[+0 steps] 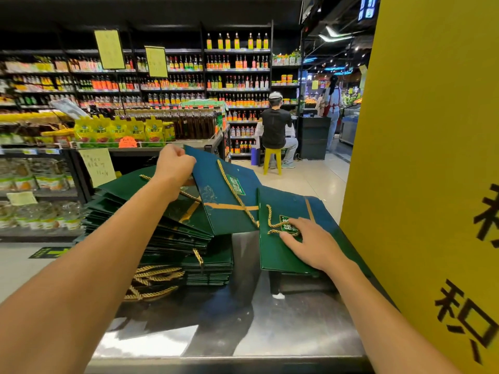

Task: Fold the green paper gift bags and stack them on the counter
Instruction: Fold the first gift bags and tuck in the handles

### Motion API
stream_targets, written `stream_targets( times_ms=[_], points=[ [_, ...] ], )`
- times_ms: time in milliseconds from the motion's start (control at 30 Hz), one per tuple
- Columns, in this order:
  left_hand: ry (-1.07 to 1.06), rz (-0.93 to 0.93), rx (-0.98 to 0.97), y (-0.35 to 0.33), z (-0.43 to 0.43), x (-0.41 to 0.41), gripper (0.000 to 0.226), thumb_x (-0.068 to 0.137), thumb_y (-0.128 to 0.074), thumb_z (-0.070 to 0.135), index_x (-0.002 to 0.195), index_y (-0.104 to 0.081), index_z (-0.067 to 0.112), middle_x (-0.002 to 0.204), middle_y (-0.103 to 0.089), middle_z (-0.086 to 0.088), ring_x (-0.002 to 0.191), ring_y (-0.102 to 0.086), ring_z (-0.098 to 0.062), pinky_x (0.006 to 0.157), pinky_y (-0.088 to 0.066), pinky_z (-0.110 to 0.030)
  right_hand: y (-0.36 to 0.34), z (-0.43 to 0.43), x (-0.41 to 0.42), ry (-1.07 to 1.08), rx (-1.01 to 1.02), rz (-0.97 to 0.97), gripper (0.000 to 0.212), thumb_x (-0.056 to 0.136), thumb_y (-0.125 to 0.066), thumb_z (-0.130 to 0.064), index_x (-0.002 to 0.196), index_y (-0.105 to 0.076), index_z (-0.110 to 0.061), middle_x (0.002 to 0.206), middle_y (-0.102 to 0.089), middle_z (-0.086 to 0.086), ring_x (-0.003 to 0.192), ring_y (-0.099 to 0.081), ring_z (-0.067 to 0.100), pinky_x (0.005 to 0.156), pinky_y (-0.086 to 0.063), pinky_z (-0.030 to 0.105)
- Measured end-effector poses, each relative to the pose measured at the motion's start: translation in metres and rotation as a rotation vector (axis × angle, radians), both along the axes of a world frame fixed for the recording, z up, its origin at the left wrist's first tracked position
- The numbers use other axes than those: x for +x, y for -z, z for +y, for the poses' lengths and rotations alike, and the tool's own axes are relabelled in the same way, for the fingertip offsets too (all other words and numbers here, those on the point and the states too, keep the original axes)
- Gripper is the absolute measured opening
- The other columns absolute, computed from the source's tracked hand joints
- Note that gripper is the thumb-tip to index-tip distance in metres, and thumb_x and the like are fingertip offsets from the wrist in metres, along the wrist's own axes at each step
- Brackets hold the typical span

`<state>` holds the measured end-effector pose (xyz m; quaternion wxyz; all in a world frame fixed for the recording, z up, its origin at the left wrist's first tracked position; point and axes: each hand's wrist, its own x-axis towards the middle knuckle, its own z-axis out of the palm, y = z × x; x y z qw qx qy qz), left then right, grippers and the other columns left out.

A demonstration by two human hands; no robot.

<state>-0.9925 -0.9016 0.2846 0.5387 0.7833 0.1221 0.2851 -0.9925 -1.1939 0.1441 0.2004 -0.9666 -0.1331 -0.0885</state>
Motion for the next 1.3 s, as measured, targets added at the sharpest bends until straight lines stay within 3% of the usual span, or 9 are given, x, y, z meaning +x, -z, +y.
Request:
stream_targets(
  times_ms=[67, 233, 367, 533, 667, 833, 1000, 1133, 1300],
  points=[
    [-0.019, -0.023, -0.043, -0.007, 0.011, -0.008, 0.014, 0.097, -0.055, 0.005, 0.105, -0.045, 0.012, 0.101, -0.050, -0.009, 0.084, -0.051, -0.021, 0.079, -0.056, -0.044, 0.001, -0.002, 0.001, 0.007, -0.001, 0.005, 0.060, 0.100, -0.042, -0.062, 0.149, -0.046, -0.028, 0.148, -0.053, -0.005, 0.134, -0.049, 0.017, 0.111, -0.042, 0.043],
    [-0.043, -0.140, -0.062, -0.023, 0.032, -0.033, 0.018, 0.096, -0.053, 0.003, 0.106, -0.043, 0.013, 0.091, -0.045, -0.002, 0.072, -0.048, -0.018, 0.059, -0.045, -0.037, 0.010, -0.006, 0.000, 0.009, -0.030, 0.008, 0.061, 0.099, -0.045, -0.061, 0.149, -0.048, -0.027, 0.148, -0.054, -0.005, 0.133, -0.051, 0.019, 0.111, -0.042, 0.044],
    [-0.065, -0.211, -0.149, -0.028, 0.045, -0.055, 0.018, 0.098, -0.055, 0.004, 0.107, -0.043, 0.015, 0.091, -0.047, -0.002, 0.078, -0.051, -0.018, 0.060, -0.047, -0.034, 0.004, -0.003, -0.008, -0.015, 0.082, -0.037, 0.056, 0.102, -0.049, -0.052, 0.150, -0.047, -0.023, 0.151, -0.051, -0.002, 0.137, -0.047, 0.020, 0.110, -0.040, 0.038],
    [0.021, -0.225, -0.349, -0.021, 0.045, -0.087, 0.018, 0.100, -0.055, 0.002, 0.108, -0.044, 0.013, 0.098, -0.055, -0.006, 0.083, -0.064, -0.020, 0.057, -0.056, -0.026, -0.017, 0.011, -0.034, 0.028, 0.686, -0.015, 0.044, 0.103, -0.050, -0.048, 0.124, -0.066, -0.013, 0.127, -0.068, 0.010, 0.115, -0.062, 0.025, 0.095, -0.049, 0.037],
    [0.105, -0.242, -0.482, -0.003, 0.023, -0.123, 0.025, 0.102, -0.052, 0.000, 0.088, -0.042, 0.018, 0.096, -0.059, -0.007, 0.077, -0.065, -0.015, 0.050, -0.056, -0.024, -0.038, 0.027, -0.084, -0.105, 1.420, 0.338, 0.061, 0.091, -0.052, -0.062, 0.126, -0.058, -0.013, 0.115, -0.072, 0.014, 0.101, -0.073, 0.030, 0.082, -0.058, 0.039],
    [0.201, -0.251, -0.604, 0.039, -0.016, -0.180, 0.019, 0.102, -0.052, 0.000, 0.093, -0.044, 0.014, 0.092, -0.067, -0.005, 0.072, -0.071, -0.011, 0.067, -0.059, -0.034, -0.037, 0.028, -0.133, -0.192, 1.695, 0.411, 0.050, 0.093, -0.060, -0.042, 0.133, -0.055, -0.012, 0.121, -0.071, 0.018, 0.106, -0.072, 0.035, 0.084, -0.061, 0.049],
    [0.348, -0.203, -0.680, 0.094, -0.051, -0.230, 0.012, 0.100, -0.054, -0.001, 0.100, -0.050, 0.011, 0.086, -0.078, -0.002, 0.084, -0.075, -0.018, 0.067, -0.061, -0.031, -0.020, 0.006, -0.157, 0.030, 1.718, 0.225, 0.036, 0.095, -0.066, -0.005, 0.130, -0.059, -0.008, 0.119, -0.073, 0.011, 0.099, -0.073, 0.022, 0.072, -0.063, 0.034],
    [0.442, -0.039, -0.717, 0.127, -0.058, -0.246, 0.016, 0.097, -0.058, 0.003, 0.112, -0.055, 0.009, 0.102, -0.076, -0.008, 0.090, -0.074, -0.022, 0.069, -0.061, -0.032, -0.007, -0.023, -0.170, 0.149, 1.574, 0.309, 0.033, 0.092, -0.068, -0.001, 0.124, -0.064, -0.008, 0.115, -0.075, 0.013, 0.106, -0.071, 0.031, 0.093, -0.058, 0.051],
    [0.566, 0.353, -0.537, 0.141, -0.055, -0.253, 0.027, 0.103, -0.052, 0.031, 0.110, -0.067, 0.010, 0.104, -0.074, -0.014, 0.089, -0.071, -0.023, 0.074, -0.057, -0.036, -0.003, -0.045, -0.183, 0.176, 1.310, 0.336, 0.036, 0.089, -0.073, -0.002, 0.121, -0.061, -0.012, 0.110, -0.076, 0.012, 0.097, -0.075, 0.031, 0.087, -0.060, 0.054]
  ],
)
